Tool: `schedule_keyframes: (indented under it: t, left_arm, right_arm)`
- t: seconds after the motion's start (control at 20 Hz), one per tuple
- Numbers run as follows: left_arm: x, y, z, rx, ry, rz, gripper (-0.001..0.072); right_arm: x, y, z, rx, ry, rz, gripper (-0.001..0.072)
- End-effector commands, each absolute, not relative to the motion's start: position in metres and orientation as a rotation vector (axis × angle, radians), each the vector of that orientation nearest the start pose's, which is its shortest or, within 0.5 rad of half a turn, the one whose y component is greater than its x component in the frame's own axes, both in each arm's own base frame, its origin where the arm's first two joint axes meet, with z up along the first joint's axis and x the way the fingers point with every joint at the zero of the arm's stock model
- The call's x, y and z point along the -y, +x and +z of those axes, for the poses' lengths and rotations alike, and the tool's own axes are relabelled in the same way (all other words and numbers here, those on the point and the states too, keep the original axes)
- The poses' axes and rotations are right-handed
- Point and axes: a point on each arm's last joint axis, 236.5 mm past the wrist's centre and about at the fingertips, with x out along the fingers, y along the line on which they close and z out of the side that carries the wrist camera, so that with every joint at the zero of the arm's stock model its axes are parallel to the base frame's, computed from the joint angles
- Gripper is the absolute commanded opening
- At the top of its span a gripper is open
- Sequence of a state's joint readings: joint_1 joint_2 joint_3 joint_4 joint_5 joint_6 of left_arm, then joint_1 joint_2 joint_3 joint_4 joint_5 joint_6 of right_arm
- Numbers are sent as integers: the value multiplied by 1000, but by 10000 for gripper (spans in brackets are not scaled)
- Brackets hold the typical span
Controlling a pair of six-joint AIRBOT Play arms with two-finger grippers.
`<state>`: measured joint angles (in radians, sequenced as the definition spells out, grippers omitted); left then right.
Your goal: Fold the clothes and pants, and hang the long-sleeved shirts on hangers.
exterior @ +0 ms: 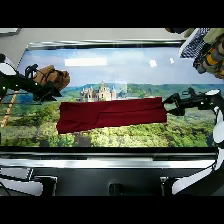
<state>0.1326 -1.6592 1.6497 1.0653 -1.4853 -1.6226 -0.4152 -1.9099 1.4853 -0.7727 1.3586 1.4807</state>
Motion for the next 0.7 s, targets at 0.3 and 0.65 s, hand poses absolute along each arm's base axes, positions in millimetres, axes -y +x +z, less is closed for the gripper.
schedule_keyframes:
  t: [0.3, 0.65]
  left_arm:
    - [55, 444, 32, -1430, -546, -229, 434]
    - [133, 450, 12, -1457, -573, -326, 15]
  right_arm:
    - [-8, 459, -92, -1452, 903, 203, 30]
    - [31, 427, -16, -1431, 679, 34, 30]
